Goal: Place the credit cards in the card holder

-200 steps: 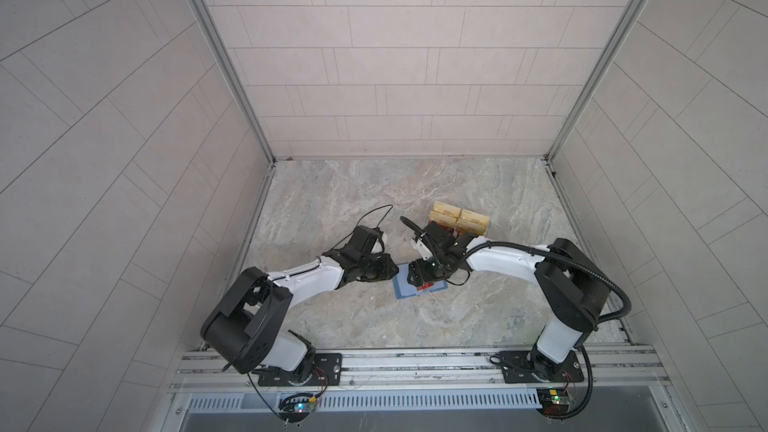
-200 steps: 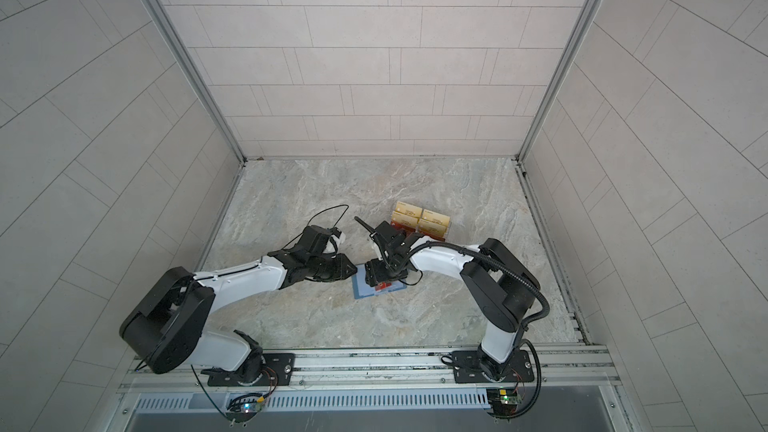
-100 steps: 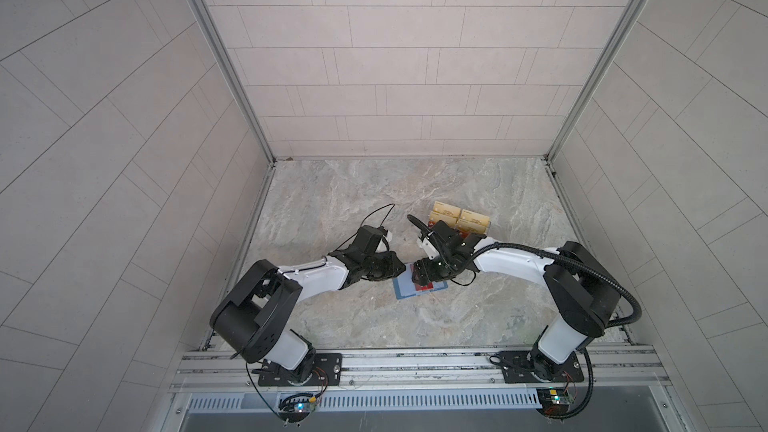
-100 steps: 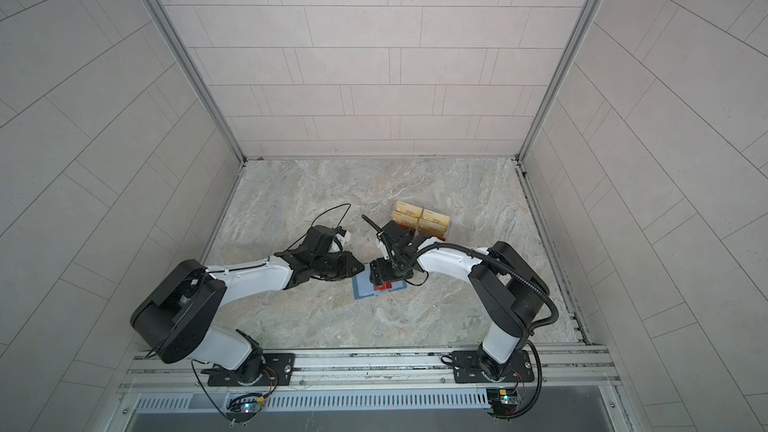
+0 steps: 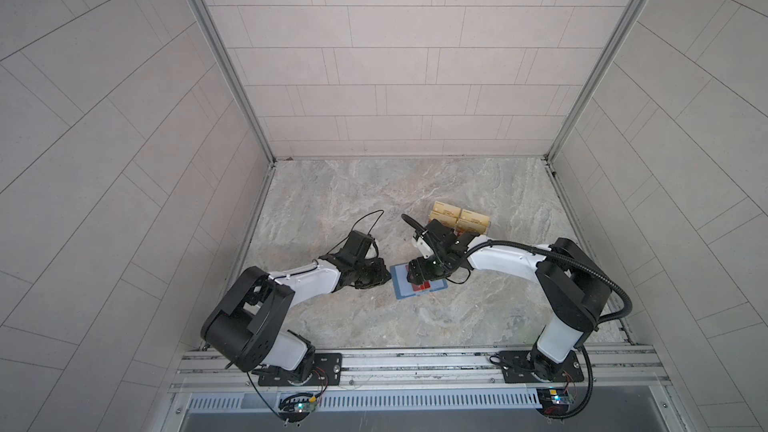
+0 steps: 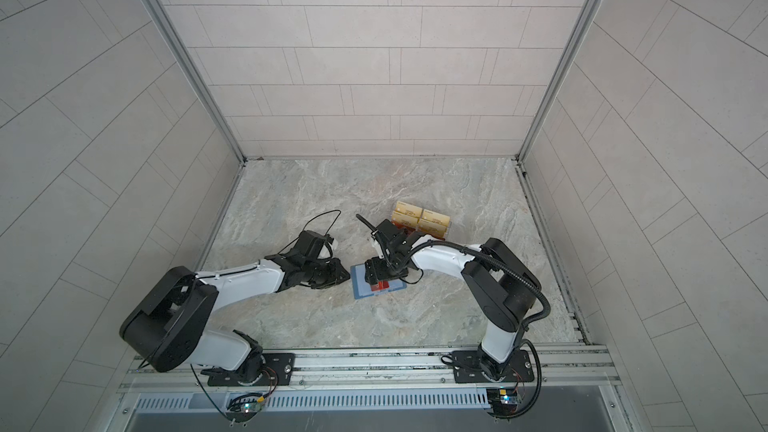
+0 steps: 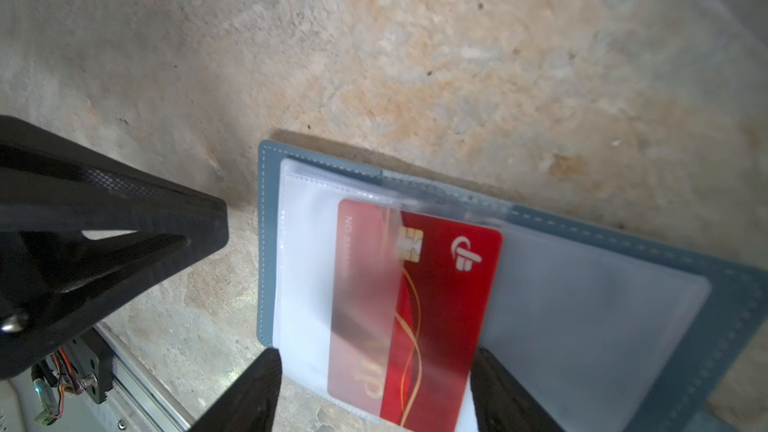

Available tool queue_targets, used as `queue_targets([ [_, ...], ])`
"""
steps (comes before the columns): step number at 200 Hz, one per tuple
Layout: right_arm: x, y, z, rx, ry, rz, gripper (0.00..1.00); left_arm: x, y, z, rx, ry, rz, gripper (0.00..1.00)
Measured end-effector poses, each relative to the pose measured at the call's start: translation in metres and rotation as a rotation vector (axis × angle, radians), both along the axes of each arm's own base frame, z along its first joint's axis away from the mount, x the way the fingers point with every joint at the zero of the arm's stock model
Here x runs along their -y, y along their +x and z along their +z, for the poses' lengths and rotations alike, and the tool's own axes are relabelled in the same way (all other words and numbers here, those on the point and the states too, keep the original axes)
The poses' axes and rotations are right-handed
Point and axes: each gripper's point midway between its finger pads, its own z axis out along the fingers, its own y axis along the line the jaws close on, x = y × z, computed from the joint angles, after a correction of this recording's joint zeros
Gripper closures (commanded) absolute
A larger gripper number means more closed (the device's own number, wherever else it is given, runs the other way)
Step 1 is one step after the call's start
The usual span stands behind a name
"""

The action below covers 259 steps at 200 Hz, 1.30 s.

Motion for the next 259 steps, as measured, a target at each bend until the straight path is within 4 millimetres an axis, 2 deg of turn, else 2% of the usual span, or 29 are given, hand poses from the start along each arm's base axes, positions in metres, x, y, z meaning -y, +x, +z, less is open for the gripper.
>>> queue_targets([
  [50, -0.01, -0.002, 0.003, -0.03, 0.066, -0.023, 0.26, -0.002, -0.004, -0.009, -0.023, 0.014, -0.003, 0.83],
  [121, -0.027, -0.001, 0.004, -0.069, 0.175, -0.064, 0.26, 0.001, -0.002, -0.009, -0.017, -0.003, -0.008, 0.82],
  [259, -0.035, 0.001, 0.002, -0.107, 0.219, -0.18, 0.27, 0.001, 0.002, -0.009, 0.003, -0.047, 0.028, 0.82],
])
